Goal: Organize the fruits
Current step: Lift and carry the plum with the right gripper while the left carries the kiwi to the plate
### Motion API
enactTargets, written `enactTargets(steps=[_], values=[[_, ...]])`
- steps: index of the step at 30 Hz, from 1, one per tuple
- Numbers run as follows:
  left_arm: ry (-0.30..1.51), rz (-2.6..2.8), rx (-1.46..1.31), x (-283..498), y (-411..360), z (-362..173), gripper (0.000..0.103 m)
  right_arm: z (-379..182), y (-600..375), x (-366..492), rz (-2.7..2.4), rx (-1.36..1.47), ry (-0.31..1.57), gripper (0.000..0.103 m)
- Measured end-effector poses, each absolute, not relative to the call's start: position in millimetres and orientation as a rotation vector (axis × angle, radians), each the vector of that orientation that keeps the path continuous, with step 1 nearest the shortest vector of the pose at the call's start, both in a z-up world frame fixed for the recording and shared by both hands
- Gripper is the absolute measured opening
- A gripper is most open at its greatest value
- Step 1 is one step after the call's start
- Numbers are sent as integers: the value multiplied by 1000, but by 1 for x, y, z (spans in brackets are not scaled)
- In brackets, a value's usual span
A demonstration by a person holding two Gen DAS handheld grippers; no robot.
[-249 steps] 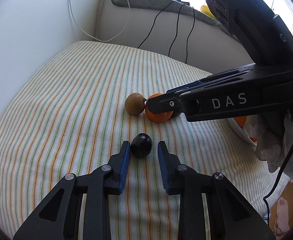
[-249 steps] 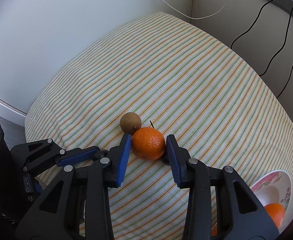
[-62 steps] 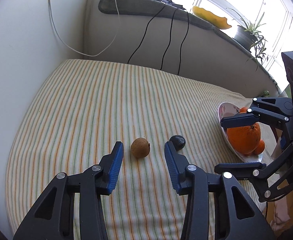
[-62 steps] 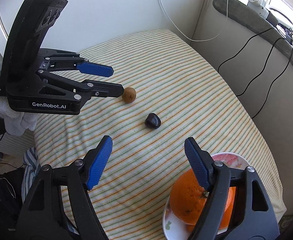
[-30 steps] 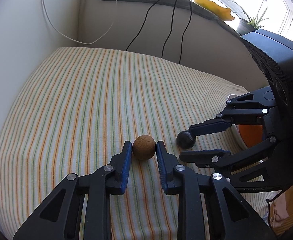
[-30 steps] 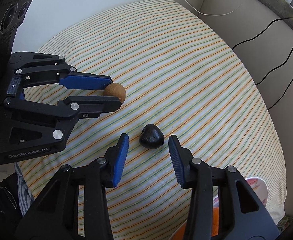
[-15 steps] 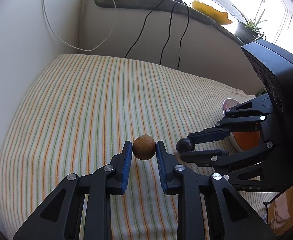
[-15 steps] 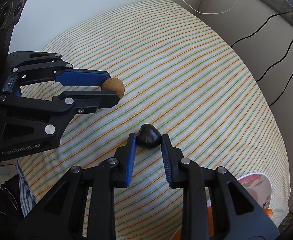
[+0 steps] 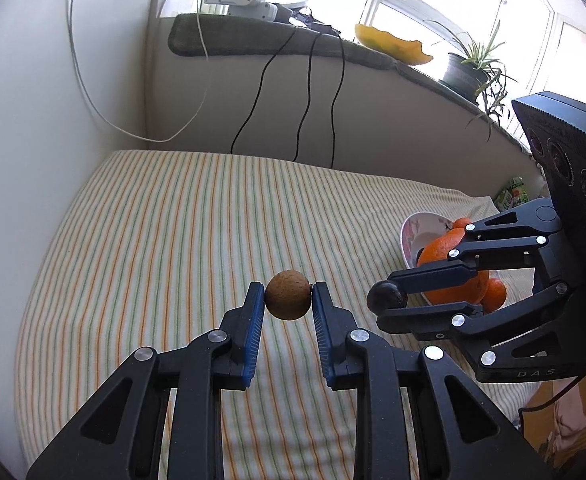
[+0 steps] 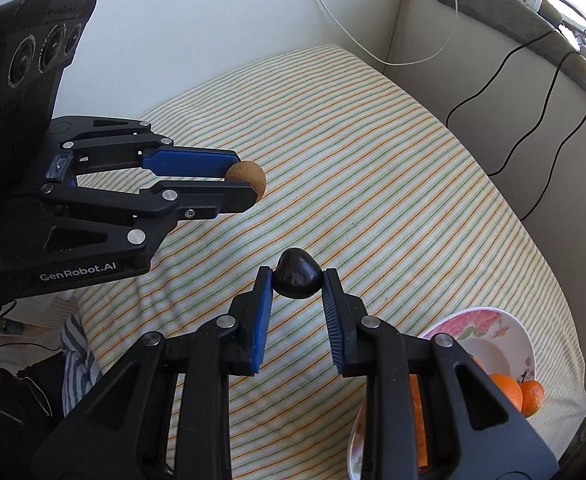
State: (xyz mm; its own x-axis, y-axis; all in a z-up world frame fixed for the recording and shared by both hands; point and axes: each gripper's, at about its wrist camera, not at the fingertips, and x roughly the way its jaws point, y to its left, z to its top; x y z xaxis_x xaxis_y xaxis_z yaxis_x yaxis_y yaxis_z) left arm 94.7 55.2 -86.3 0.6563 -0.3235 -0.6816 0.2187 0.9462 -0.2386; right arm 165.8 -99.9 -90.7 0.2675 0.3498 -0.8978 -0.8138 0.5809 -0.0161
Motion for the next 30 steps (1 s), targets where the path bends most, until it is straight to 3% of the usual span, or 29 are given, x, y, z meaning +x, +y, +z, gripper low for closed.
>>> enactTargets(steps=[13,30], values=[[738,-387,-93,81,17,-55,23,-49,-170,143,820,-413,930,26],[725,-505,-62,91,-49,-41,23,-43,-253,140,646,-237,902,26]])
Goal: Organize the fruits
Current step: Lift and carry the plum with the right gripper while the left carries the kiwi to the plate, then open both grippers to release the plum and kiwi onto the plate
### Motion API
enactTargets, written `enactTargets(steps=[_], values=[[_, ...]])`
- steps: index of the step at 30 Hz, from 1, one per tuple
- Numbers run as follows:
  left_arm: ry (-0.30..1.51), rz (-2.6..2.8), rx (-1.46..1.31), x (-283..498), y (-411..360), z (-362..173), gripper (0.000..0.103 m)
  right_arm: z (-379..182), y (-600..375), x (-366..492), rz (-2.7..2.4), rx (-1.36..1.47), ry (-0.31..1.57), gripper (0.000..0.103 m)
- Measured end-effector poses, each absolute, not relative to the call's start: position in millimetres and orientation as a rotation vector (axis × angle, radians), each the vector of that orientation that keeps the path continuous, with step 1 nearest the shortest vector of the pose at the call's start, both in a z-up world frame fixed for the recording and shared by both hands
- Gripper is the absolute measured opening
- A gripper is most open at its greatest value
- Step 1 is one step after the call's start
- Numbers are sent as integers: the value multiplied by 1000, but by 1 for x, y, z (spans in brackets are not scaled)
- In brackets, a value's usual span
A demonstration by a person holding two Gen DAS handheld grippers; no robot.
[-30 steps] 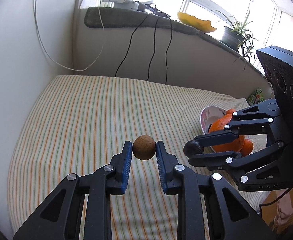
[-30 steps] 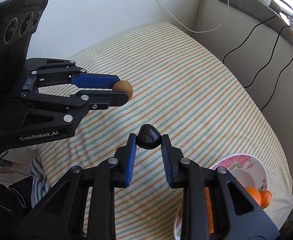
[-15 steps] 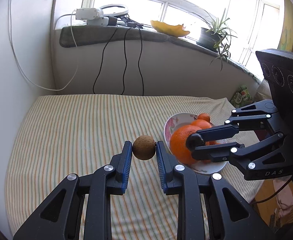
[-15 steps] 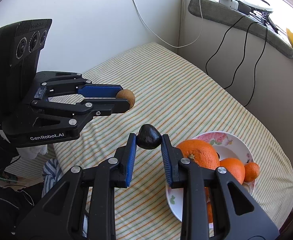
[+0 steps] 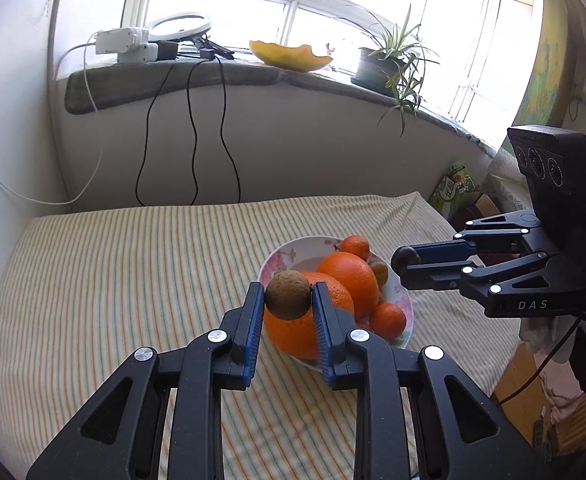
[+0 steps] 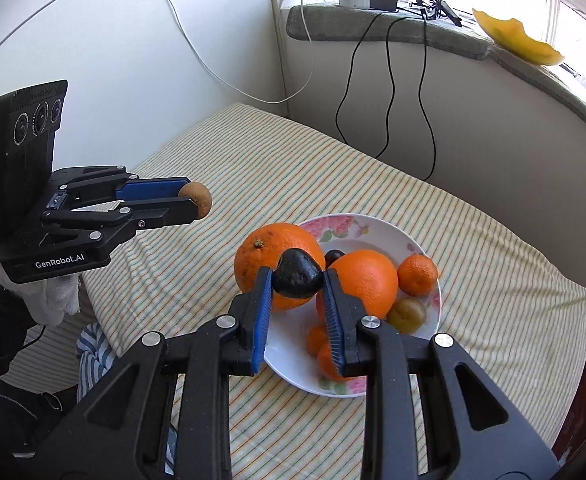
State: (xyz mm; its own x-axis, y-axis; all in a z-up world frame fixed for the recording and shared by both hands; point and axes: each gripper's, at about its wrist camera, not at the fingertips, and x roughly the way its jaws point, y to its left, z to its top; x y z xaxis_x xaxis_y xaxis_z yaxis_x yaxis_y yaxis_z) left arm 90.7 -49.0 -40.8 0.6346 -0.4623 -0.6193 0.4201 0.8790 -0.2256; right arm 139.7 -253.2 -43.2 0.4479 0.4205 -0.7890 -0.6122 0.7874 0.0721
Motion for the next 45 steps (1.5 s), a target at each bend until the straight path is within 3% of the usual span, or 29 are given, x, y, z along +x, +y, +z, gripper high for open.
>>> enactTargets(steps=[17,45], values=[[778,-559,-39,127,-104,-49,23,-75,-305,145,567,-163,945,26],[869,-518,-83,168,-106,-64,24,-102,-306,162,592,-131,989,26]])
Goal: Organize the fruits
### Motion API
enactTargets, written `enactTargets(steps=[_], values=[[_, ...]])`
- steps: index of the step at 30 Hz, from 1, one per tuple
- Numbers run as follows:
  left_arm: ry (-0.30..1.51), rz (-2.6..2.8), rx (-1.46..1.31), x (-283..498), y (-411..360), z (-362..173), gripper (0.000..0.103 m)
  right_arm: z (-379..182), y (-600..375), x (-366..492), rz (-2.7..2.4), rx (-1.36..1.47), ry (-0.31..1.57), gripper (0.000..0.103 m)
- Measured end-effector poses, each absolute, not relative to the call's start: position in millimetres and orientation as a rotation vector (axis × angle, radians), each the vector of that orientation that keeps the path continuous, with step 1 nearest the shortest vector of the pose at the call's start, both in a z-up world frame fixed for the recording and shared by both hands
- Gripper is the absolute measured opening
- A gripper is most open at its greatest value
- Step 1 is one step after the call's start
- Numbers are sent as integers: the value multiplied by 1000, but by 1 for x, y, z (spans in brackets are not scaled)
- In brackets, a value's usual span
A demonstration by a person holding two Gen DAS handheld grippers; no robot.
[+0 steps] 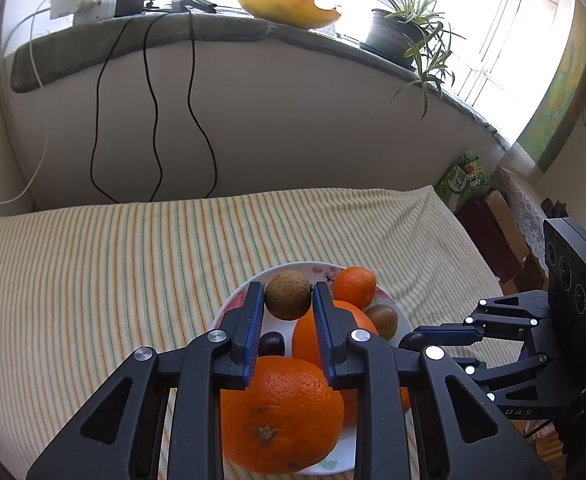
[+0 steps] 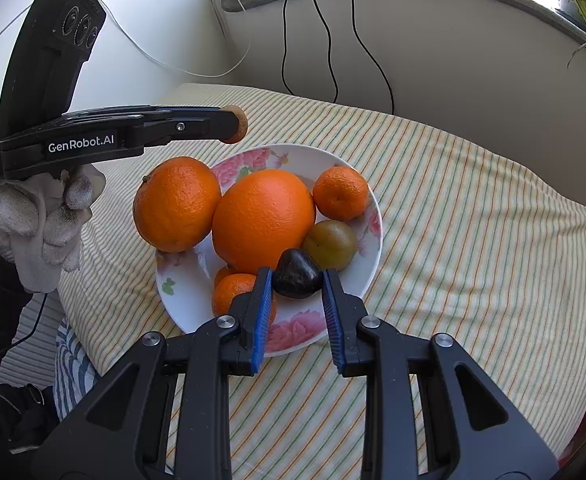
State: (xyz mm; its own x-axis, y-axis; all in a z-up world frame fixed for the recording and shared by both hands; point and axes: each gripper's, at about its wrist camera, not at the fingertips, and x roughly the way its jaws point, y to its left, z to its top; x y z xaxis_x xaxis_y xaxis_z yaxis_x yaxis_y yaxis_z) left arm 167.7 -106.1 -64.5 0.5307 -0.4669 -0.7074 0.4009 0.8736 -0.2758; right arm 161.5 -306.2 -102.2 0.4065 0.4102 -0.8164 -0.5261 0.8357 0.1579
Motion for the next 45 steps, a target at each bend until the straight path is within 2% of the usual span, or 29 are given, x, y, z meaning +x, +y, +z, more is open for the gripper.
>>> enactTargets(steps=[4,6,9,10,12,14,17,19,22,45], values=[[873,-516,-80,168,-106,-64,37,-101,-305,160,600,-135,984,27],[872,-513,-82,167,-105,-64,38,-101,-305,159,600,-138,981,27],[870,-509,-79,166,-105,-63,46,-99,-305,158,598,-140,973,29],[869,-507,-79,166,-104,-63,47,-98,-305,157,595,-143,967,33],[869,-505,-80,165,-103,-63,48,-95,-306,155,598,-142,946,70],[868,-502,-77,164,-102,-63,51,-91,-306,152,605,-142,925,76],[864,-499,-68,162,-103,-63,53,-88,-306,149,607,-144,915,77],[858,-497,-61,161,-105,-61,57,-87,-306,149,603,-146,912,77],[851,-487,-55,158,-105,-58,62,-86,-306,147,601,-146,905,84],[737,-461,-25,117,-97,-30,63,-63,-311,121,553,-121,828,84]])
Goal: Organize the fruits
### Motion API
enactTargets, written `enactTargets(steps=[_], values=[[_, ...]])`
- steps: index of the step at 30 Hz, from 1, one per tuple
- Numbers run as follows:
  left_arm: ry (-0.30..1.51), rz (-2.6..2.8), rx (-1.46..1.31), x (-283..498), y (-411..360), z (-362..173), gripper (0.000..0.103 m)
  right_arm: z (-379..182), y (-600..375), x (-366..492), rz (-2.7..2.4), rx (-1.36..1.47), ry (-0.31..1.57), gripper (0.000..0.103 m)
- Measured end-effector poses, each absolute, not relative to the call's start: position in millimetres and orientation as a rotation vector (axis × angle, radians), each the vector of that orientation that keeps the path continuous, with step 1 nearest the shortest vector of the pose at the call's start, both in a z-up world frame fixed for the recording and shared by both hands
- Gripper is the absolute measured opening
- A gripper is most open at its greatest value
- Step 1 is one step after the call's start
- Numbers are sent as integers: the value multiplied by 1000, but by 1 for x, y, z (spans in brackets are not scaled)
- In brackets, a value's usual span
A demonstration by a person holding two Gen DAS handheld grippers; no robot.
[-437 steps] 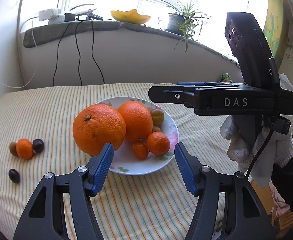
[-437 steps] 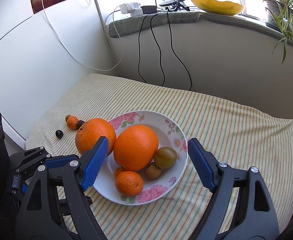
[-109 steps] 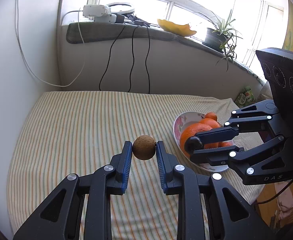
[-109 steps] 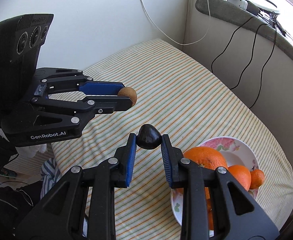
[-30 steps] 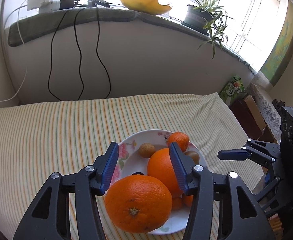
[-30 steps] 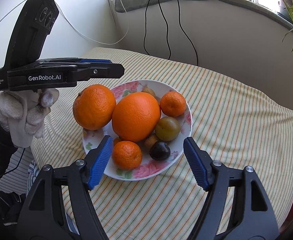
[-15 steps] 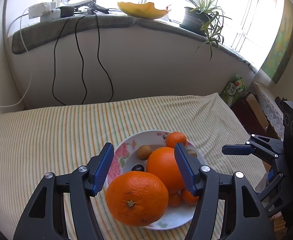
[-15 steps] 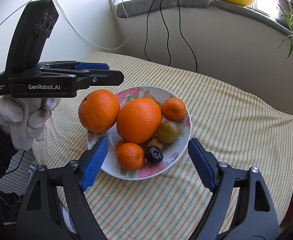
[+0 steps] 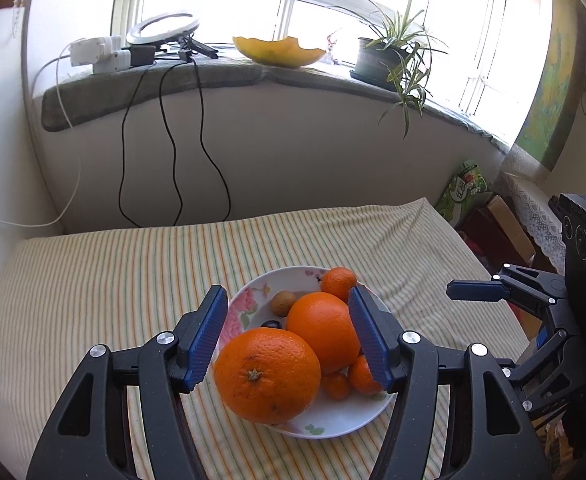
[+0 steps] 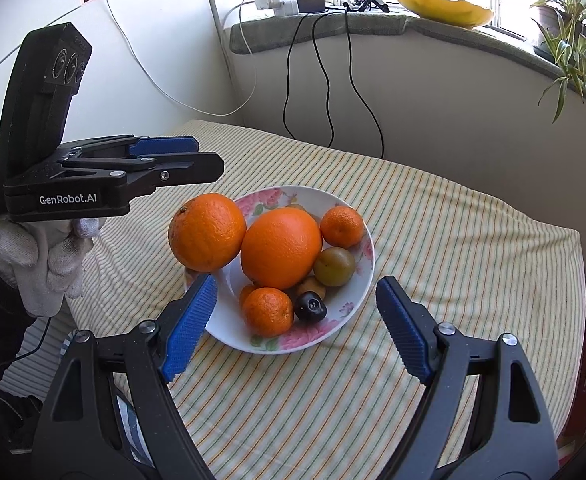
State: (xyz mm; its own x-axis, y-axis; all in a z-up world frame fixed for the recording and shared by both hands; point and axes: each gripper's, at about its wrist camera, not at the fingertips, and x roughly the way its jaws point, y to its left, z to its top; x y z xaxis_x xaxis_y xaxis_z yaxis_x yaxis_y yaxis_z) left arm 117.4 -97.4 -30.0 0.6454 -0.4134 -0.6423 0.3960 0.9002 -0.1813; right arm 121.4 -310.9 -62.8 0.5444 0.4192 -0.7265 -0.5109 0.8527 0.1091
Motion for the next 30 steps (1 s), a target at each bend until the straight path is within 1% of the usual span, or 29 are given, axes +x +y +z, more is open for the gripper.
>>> enactTargets(steps=[2,4,6,8,10,16,19,30], values=[[714,-445,-27,110,-94,-26,68,-59,-312,117,544,-113,810,84],[686,-429,-19,101,-92,-22,69,-56,-313,112,522,-109,788,85],[664,-413,-13,92,-90,-18,70,-52,-314,104,507,-103,765,90],[643,-399,-10,85,-87,-15,74,-49,-317,97,486,-95,735,96],[629,-379,-7,78,-86,-13,79,-46,-319,91,459,-83,710,97],[616,-341,-20,60,-80,-17,80,-41,-327,77,364,-38,648,97],[610,-306,-18,51,-77,-22,80,-41,-332,69,329,-5,620,103],[606,-212,-50,25,-64,-41,80,-47,-344,51,276,33,608,103]])
